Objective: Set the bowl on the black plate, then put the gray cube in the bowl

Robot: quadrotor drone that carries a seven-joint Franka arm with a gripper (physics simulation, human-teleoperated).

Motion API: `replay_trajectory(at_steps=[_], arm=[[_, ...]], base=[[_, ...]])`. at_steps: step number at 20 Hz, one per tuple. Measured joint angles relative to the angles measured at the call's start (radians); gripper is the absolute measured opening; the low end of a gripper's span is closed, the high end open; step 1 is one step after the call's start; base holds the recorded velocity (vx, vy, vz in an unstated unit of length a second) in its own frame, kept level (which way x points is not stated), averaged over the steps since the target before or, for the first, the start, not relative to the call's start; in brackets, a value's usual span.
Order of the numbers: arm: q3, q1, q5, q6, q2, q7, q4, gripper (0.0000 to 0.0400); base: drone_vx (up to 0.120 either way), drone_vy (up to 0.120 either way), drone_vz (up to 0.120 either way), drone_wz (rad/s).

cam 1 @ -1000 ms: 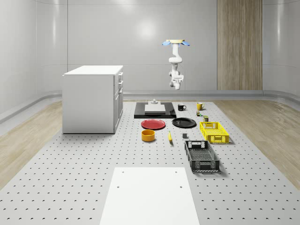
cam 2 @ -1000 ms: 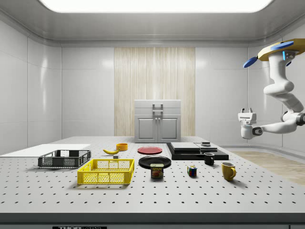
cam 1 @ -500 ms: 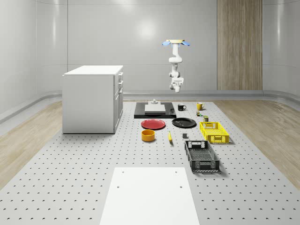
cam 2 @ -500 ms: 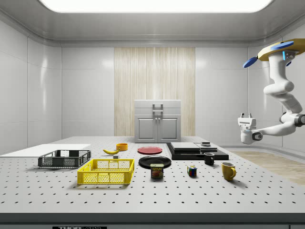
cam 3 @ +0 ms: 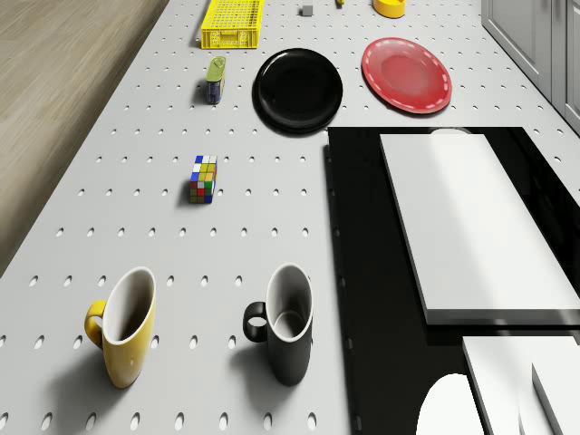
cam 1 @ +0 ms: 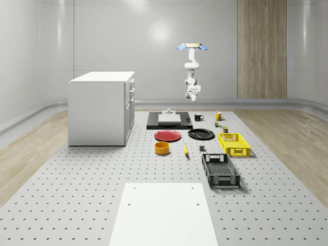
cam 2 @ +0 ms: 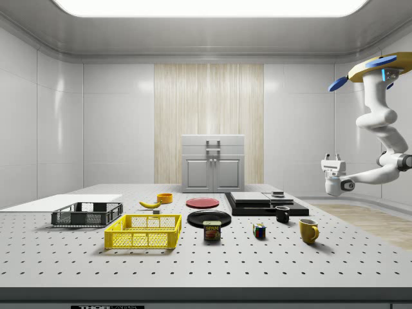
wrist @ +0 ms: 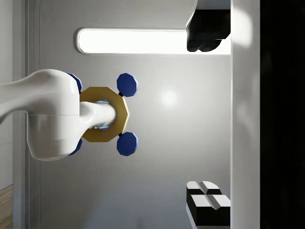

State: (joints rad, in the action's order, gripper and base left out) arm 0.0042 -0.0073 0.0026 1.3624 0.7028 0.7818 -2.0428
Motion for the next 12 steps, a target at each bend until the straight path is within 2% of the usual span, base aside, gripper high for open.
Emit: replay_trajectory(at_steps=[2, 7, 12], arm=[[0.0, 0.0, 0.0, 0.001, 0.001, 0.0, 0.0, 0.04], [0.001, -0.001, 0.0, 0.004, 0.003, 0.0, -0.001, 0.04], [0.002, -0.001, -0.001, 0.007, 0.005, 0.0, -0.003, 0.04]], base=[[0.04, 0.0, 0.0, 0.0], [0.12, 0.0, 0.0, 0.0], [0.12, -0.112, 0.0, 0.0]])
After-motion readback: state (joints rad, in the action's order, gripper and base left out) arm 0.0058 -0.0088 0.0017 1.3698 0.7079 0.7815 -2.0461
